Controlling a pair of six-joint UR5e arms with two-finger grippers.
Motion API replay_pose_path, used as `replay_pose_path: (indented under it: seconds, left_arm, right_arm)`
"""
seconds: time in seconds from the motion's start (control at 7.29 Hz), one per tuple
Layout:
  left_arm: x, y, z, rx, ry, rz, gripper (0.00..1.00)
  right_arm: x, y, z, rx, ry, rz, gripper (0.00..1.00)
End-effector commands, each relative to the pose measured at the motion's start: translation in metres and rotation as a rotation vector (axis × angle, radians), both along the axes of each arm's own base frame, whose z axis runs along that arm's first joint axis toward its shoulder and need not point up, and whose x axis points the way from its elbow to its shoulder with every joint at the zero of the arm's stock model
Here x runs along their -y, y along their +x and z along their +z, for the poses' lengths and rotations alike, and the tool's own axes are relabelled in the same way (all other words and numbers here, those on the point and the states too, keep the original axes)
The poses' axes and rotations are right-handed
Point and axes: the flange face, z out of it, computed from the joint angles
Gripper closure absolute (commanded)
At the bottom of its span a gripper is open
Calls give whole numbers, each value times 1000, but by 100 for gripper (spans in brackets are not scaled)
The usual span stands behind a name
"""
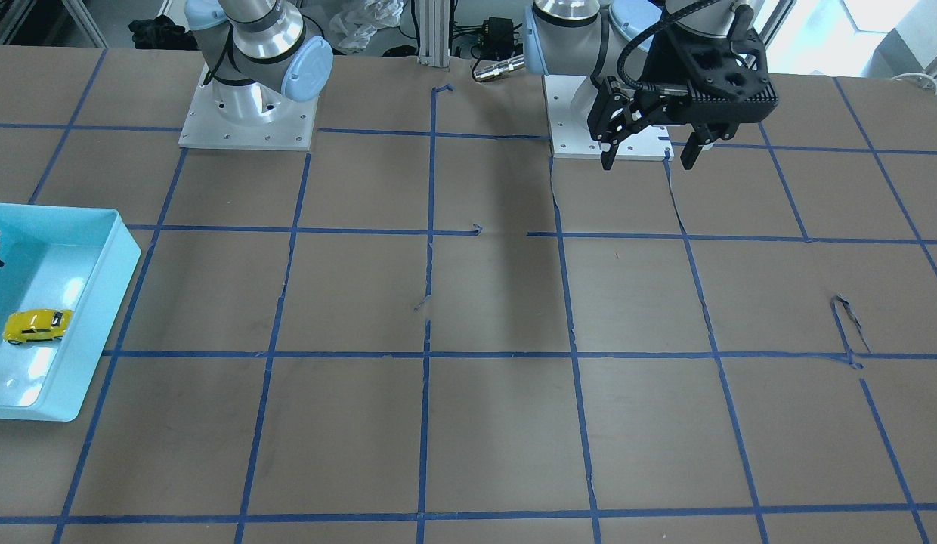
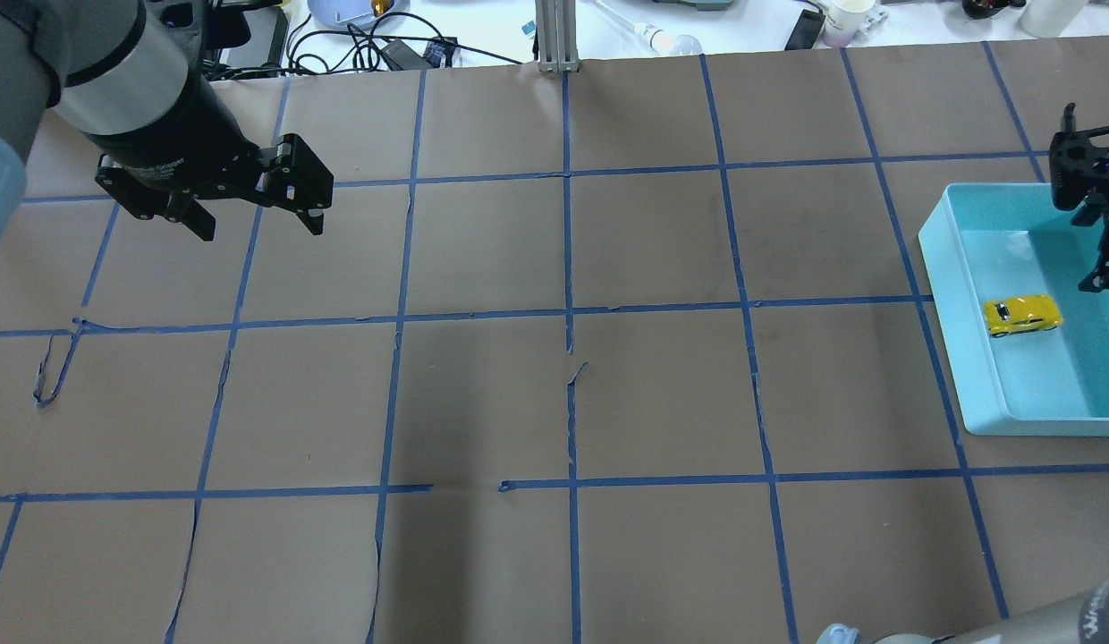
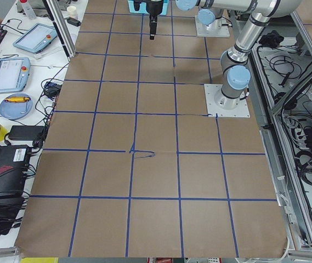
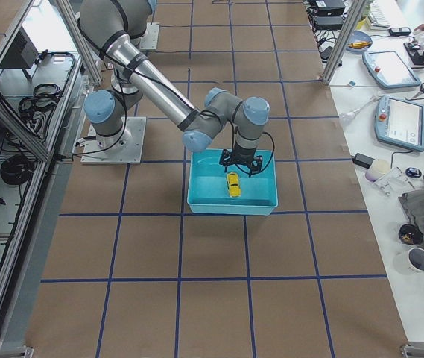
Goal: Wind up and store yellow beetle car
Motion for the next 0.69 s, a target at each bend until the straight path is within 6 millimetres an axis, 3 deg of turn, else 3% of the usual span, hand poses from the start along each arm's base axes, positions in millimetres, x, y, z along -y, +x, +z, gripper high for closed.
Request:
replay_pose_path:
  seconds: [0.0,0.27,0.41,0.55]
  left_arm:
    - [0,0,0,0,0,0,0]
    - [0,0,0,0,0,0,0]
    - [0,0,0,0,0,0,0]
    - [0,0,0,0,0,0,0]
  right_arm:
    - [-12,11,59,-7,-33,-249,2]
    - [-48,39,127,39,-20,-634,0]
    - [-56,58,138,124,15,-866,0]
    - [-45,90,150,158,-12,-1048,0]
